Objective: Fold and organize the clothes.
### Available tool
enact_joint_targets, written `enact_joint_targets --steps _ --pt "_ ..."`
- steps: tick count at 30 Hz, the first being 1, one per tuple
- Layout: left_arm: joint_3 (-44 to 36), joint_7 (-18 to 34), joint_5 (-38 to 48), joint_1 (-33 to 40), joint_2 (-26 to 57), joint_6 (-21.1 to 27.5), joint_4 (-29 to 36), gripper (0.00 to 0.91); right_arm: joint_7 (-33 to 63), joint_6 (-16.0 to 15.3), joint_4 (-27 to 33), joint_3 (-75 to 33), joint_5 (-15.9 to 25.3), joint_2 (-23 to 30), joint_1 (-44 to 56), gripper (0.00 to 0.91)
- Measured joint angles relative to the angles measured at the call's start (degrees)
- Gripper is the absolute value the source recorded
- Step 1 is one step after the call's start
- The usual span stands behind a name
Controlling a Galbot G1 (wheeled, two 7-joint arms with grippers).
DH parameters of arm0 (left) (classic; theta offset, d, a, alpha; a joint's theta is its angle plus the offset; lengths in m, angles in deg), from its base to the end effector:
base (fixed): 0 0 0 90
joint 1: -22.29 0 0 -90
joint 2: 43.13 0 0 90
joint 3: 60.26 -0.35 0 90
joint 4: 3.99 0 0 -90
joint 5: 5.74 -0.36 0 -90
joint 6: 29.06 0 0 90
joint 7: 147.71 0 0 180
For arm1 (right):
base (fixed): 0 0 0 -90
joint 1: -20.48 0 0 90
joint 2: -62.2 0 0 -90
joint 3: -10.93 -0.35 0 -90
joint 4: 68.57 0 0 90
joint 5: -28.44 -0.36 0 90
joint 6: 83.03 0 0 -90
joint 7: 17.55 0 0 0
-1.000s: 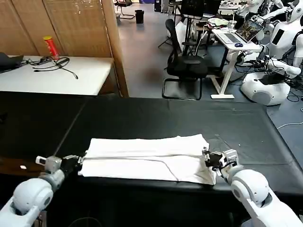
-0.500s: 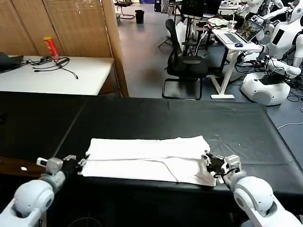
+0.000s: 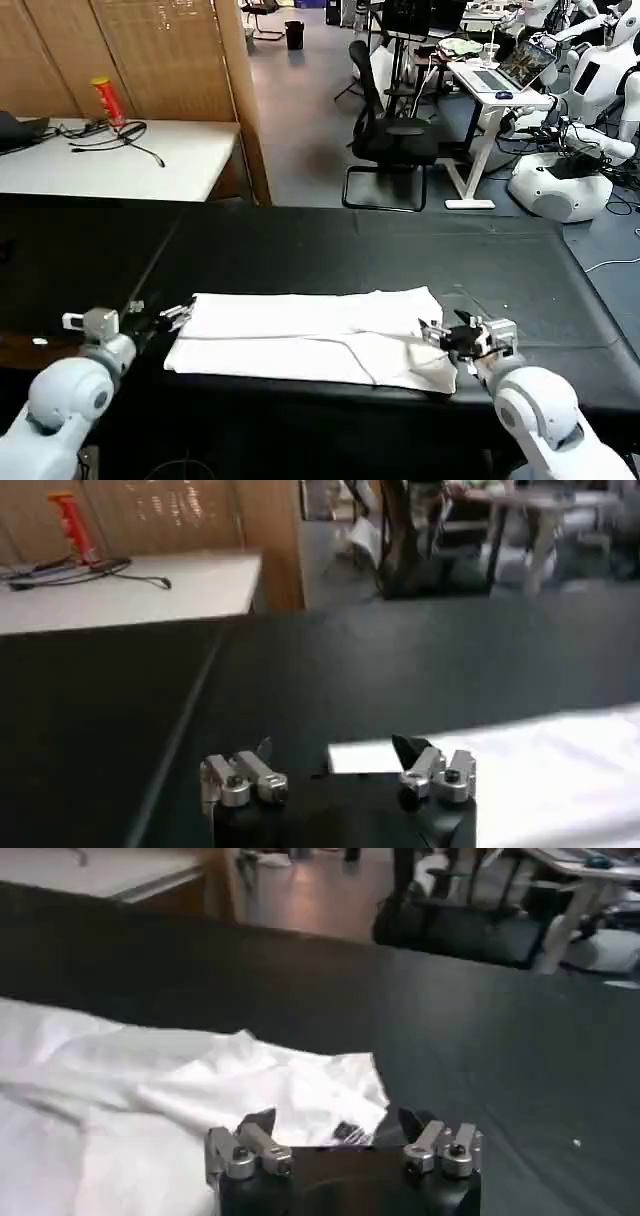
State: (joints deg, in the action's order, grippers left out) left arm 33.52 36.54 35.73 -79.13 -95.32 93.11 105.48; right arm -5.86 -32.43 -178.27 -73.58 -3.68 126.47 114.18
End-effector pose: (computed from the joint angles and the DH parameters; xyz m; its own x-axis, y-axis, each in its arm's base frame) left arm 0.2987 0.1587 -0.2317 -0.8931 0.0984 0.4391 0.0964 0.9950 -0.0268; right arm 0.3225 -0.0701 -0.2414 -0.8781 -0.0738 0.4728 -0.0766 0.9970 0.0134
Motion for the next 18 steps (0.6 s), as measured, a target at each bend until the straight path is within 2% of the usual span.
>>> enact_joint_targets --steps 7,8,10,13,14,15,18 --pt "-1.19 0.03 4.31 3.05 -2.16 1.02 -4.0 0.878 0.09 1.42 7.49 0.68 2.15 5.21 -4.39 0.878" --pt "-1.27 -0.21 4.61 3.14 -2.35 1.07 -4.4 0.878 0.09 1.43 8.24 0.73 2.32 5.82 -4.73 0.858" --pt "-1.39 -0.64 4.85 3.22 -2.62 1.12 -5.01 0.878 0.24 1.46 9.47 0.79 2.71 6.97 -5.39 0.741" --pt "-1.83 -0.98 4.86 3.54 -3.02 1.13 -5.85 0.878 0.56 1.49 10.88 0.72 3.67 8.29 -6.12 0.702" --pt "-1.97 -1.0 4.85 3.71 -3.22 1.12 -6.22 0.78 0.59 1.49 11.18 0.71 4.1 8.64 -6.25 0.692" --pt "-2.09 -1.05 4.85 3.87 -3.39 1.12 -6.45 0.741 0.63 1.49 11.44 0.67 4.27 8.96 -6.35 0.683" --pt "-2.55 -1.3 4.86 4.54 -3.93 1.11 -7.28 0.702 0.68 1.45 11.58 0.62 4.65 9.85 -6.3 0.673"
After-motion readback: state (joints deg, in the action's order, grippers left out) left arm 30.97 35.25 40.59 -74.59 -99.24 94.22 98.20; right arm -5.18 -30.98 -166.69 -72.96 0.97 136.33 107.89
